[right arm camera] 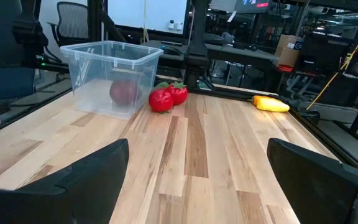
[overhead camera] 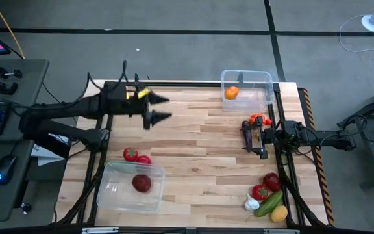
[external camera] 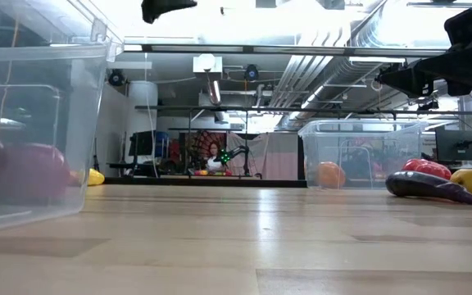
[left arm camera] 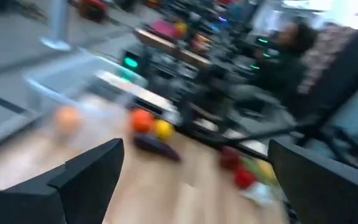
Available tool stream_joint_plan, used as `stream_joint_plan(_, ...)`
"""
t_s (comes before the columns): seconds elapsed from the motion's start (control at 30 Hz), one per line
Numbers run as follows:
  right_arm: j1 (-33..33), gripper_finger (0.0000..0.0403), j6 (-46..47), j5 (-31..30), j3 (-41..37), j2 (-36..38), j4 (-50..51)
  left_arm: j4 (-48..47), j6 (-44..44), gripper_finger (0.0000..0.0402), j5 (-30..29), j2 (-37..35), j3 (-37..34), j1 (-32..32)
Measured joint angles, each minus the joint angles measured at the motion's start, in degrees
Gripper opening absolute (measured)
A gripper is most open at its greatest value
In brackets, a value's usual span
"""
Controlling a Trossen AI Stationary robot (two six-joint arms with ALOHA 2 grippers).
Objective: Sort produce into baskets
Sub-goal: Put the yellow corn into the bottom transparent bin
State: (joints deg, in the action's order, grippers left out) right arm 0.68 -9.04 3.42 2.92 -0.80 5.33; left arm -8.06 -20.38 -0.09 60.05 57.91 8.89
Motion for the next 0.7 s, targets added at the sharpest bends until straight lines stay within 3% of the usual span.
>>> stream_joint_plan(0.1, 0.0, 0.0378, 0.0, 0.0, 0.0, 0.0, 0.0, -3.0, 0.8, 0.0388, -2.4, 0.1, 0.0, 5.2)
stream_joint_plan(0.2, 0.0, 0.0378, -0.1, 0.0, 0.0, 0.0, 0.0, -13.0, -5.7, 0.0388, -3.2, 0.7, 0.0, 12.2)
stream_joint_plan(0.4, 0.0, 0.0378, 2.5, 0.0, 0.0, 0.0, -2.3, -37.0, -12.0, 0.0388, 2.6, 3.4, -0.1, 25.7)
stream_joint_plan(0.53, 0.0, 0.0378, 14.7, -0.4, 0.0, 0.0, -15.1, -38.5, -13.9, 0.0388, 1.9, 3.7, -0.1, 29.9)
stream_joint_plan(0.7, 0.0, 0.0378, 26.7, -7.5, 0.0, 0.0, -38.4, -34.7, -2.9, 0.0388, 0.7, 3.7, -0.1, 32.6)
